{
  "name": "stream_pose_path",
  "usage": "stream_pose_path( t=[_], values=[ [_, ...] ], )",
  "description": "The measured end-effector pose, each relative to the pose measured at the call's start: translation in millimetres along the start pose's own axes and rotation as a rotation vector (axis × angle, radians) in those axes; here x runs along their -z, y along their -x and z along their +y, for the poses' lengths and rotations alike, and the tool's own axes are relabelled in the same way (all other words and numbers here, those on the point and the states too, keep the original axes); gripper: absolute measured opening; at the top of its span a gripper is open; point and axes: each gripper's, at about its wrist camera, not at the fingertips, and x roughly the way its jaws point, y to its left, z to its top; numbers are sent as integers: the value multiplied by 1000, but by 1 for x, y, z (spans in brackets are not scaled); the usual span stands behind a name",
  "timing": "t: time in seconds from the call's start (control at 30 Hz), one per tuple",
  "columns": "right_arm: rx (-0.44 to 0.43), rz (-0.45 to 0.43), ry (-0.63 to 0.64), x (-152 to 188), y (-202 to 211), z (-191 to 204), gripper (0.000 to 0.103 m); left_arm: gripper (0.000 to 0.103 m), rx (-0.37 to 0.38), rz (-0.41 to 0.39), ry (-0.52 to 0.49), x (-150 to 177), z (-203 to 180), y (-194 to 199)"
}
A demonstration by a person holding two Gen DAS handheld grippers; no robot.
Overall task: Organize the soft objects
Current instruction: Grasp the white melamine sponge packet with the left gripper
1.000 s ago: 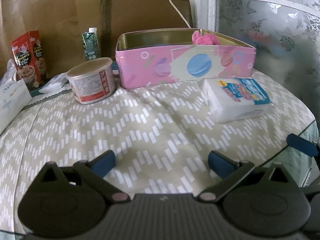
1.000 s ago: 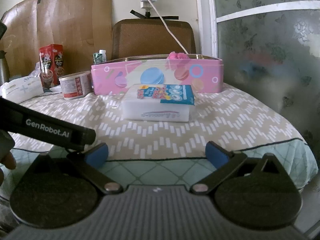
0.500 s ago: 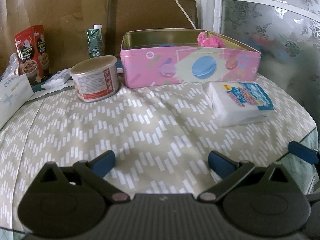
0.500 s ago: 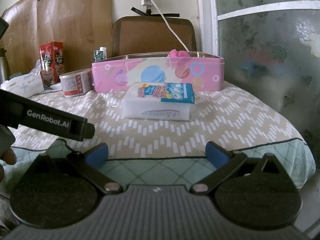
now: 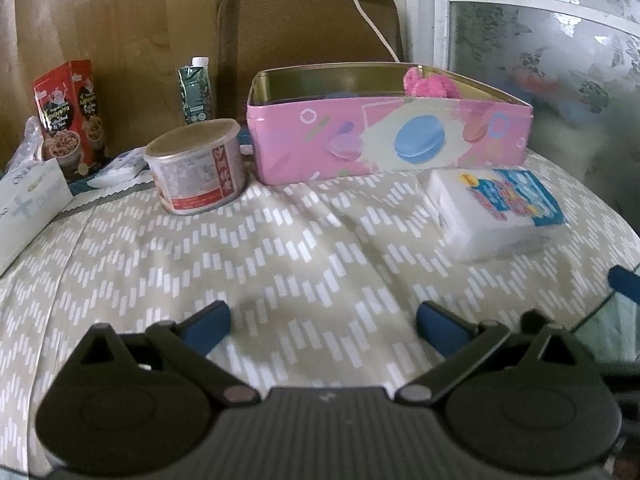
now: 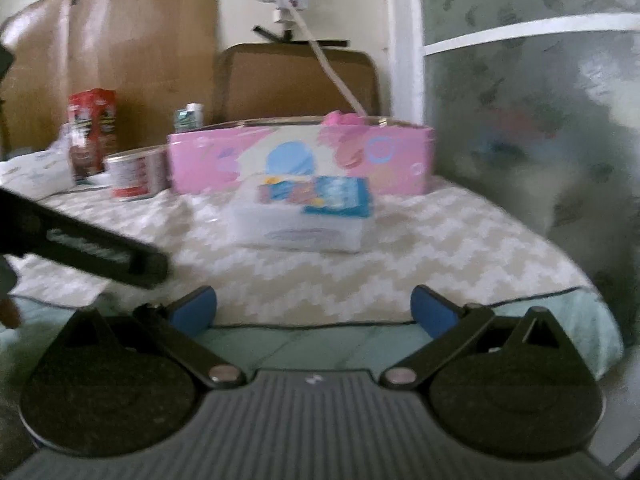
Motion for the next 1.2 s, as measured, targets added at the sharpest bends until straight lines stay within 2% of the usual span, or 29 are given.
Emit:
stream_pose_path(
  t=[0.17,0.37,0.5,0.63,0.7,0.83,0.9,1.0,1.03,1.07,1.1,1.13,1.17,1.2],
  values=[
    [-24,25,-29,-6,-17,-15,103,103,0,2,6,-8,3,-9],
    [-157,23,112,-13,-22,1,103,103,20,10,-5,-16,6,-18],
    [-161,-4,211,-16,-23,9,103,103,48,38,-22,-26,2,-25],
    [-160,19,178,-21,-28,-4,103,103,76,61,-27,-33,-2,-29],
    [-155,37,139,-24,-30,-14,103,103,125,81,9,-39,4,-28],
    [-178,60,73,-32,-35,-32,103,103,287,114,106,-51,21,-24],
    [-201,70,59,-36,-38,-35,103,102,346,119,102,-58,19,-25],
    [-227,71,67,-41,-43,-35,103,92,392,151,42,-65,1,-34],
    [-237,76,71,-41,-46,-33,103,84,407,159,30,-66,-5,-40],
    [-252,93,76,-41,-50,-30,102,71,425,168,13,-66,-11,-45],
    [-279,119,77,-38,-54,-27,95,57,406,140,-17,-66,-16,-44],
    [-283,110,83,-36,-54,-23,77,48,423,139,-25,-68,-19,-44],
    [-305,98,109,-35,-51,-17,55,48,423,137,-18,-71,-19,-43],
    [-297,89,121,-36,-48,-13,53,48,432,118,-16,-74,-18,-39]
  ],
)
